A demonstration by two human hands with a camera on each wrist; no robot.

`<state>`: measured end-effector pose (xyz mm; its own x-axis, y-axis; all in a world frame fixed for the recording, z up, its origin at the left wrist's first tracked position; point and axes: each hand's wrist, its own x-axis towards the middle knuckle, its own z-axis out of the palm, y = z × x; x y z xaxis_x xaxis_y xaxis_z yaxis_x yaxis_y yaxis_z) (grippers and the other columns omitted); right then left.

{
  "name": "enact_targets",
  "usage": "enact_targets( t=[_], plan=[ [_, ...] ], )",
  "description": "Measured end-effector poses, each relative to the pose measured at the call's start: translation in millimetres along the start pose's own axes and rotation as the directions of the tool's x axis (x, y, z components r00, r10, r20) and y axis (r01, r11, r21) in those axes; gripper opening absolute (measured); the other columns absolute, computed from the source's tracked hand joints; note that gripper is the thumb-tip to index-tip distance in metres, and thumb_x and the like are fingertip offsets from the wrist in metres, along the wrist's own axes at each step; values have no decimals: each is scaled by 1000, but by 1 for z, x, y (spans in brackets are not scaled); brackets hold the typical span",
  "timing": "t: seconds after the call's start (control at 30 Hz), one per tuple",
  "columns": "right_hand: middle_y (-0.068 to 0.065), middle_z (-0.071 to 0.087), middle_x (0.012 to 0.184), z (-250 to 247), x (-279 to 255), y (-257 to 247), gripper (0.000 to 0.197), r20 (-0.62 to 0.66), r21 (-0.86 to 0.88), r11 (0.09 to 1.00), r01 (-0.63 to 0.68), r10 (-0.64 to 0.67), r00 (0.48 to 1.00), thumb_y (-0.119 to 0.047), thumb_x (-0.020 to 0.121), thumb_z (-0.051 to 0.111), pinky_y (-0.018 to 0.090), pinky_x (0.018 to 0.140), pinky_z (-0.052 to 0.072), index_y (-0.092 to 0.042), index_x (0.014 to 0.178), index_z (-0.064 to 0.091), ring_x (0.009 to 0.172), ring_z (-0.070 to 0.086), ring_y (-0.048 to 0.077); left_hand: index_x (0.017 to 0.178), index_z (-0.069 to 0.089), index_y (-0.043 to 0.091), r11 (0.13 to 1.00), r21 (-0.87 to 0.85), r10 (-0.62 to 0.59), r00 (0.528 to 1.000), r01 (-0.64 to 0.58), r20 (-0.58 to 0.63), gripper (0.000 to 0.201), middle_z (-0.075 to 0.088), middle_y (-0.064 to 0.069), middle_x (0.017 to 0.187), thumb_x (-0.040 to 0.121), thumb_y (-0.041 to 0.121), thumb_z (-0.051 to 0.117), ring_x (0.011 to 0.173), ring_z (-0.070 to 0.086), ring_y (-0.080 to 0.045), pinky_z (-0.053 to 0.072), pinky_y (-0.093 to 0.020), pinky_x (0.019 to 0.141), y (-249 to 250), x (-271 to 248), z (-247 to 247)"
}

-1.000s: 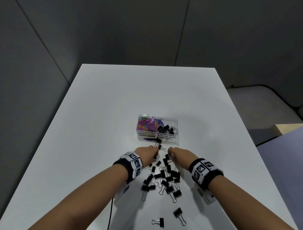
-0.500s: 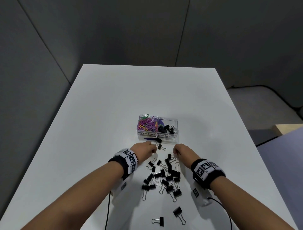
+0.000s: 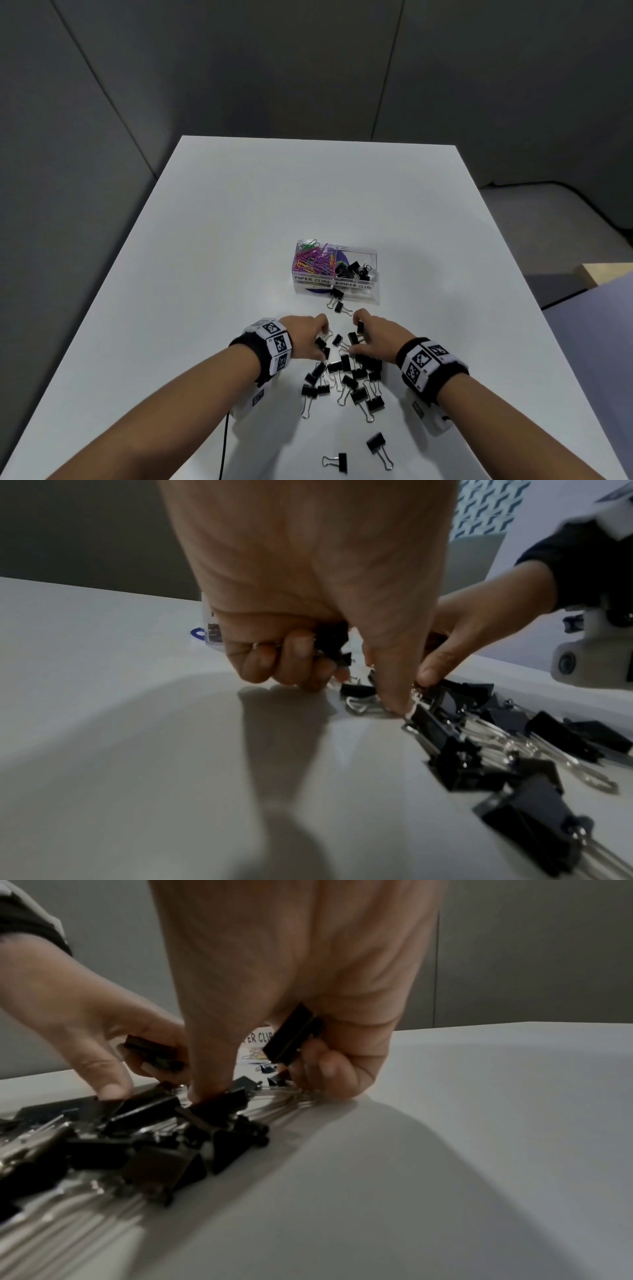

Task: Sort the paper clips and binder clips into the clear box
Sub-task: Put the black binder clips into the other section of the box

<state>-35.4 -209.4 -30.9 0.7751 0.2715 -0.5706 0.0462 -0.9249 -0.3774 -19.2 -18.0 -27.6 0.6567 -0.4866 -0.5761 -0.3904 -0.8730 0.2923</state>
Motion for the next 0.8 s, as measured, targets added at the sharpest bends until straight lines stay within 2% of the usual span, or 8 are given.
enact_targets(
  t=[0.13, 0.23, 0.33, 0.43, 0.47, 0.53, 0.7, 0.8],
  plan=[
    [3, 51, 86, 3, 1, -2, 42, -10, 18, 999, -27, 27, 1000, -41, 84, 62, 30, 68, 39, -16, 102, 35, 77, 50, 22, 121, 46, 11, 999, 30, 11, 999, -10, -36, 37, 62, -10, 120, 93, 34, 51, 108, 59, -28, 45, -35, 89, 1, 2, 6],
    [-3, 48, 74, 3, 1, -2, 41, -33, 46, 998, -37, 39, 999, -42, 83, 63, 29, 63, 38, -19, 96, 31, 75, 49, 22, 121, 46, 10, 999, 48, 15, 999, -14, -29, 36, 62, -10, 119, 94, 34, 50, 108, 59, -29, 45, -35, 89, 1, 1, 5],
    [-5, 45, 70, 0, 0, -2, 41, -40, 52, 998, -42, 44, 998, -42, 83, 63, 27, 56, 34, -19, 95, 32, 74, 48, 22, 123, 45, 10, 995, 102, 27, 999, -24, -31, 35, 62, -12, 120, 96, 32, 45, 108, 59, -31, 46, -37, 89, 2, 0, 4],
    [10, 61, 91, 0, 0, -4, 36, -53, -33, 999, -17, 15, 998, -41, 89, 55, 31, 66, 39, -13, 105, 38, 77, 52, 24, 124, 43, 7, 990, 142, 24, 999, -19, -32, 33, 62, -16, 118, 100, 28, 34, 106, 60, -33, 47, -38, 86, 5, -1, 4],
    [12, 63, 99, 2, 0, -4, 36, -61, -64, 998, -8, 4, 998, -40, 91, 51, 33, 68, 40, -12, 110, 40, 81, 55, 26, 124, 43, 7, 989, 145, 23, 999, -18, -29, 33, 61, -16, 118, 100, 27, 33, 104, 60, -33, 47, -39, 86, 5, -1, 4],
    [14, 63, 105, 5, 0, -5, 34, -71, -90, 996, 0, -6, 997, -37, 93, 47, 34, 70, 41, -11, 114, 41, 87, 58, 29, 123, 42, 7, 990, 139, 18, 1000, -14, -23, 32, 61, -17, 117, 101, 27, 31, 104, 60, -33, 47, -39, 86, 6, -1, 4],
    [15, 63, 100, 4, 1, -8, 27, -62, -52, 998, 19, -22, 998, -29, 94, 46, 35, 72, 41, -8, 111, 42, 77, 48, 22, 125, 42, 5, 993, 119, 3, 1000, -4, 4, 34, 62, -19, 117, 101, 28, 30, 105, 59, -33, 46, -39, 87, 6, -2, -3],
    [11, 56, 86, 6, 1, -8, 14, -77, -85, 995, 41, -48, 996, -21, 95, 38, 33, 66, 36, -9, 101, 43, 74, 47, 22, 123, 44, 5, 989, 145, 21, 1000, -22, 10, 34, 63, -20, 115, 101, 29, 31, 103, 60, -34, 46, -39, 85, 5, -3, -10]
  ],
)
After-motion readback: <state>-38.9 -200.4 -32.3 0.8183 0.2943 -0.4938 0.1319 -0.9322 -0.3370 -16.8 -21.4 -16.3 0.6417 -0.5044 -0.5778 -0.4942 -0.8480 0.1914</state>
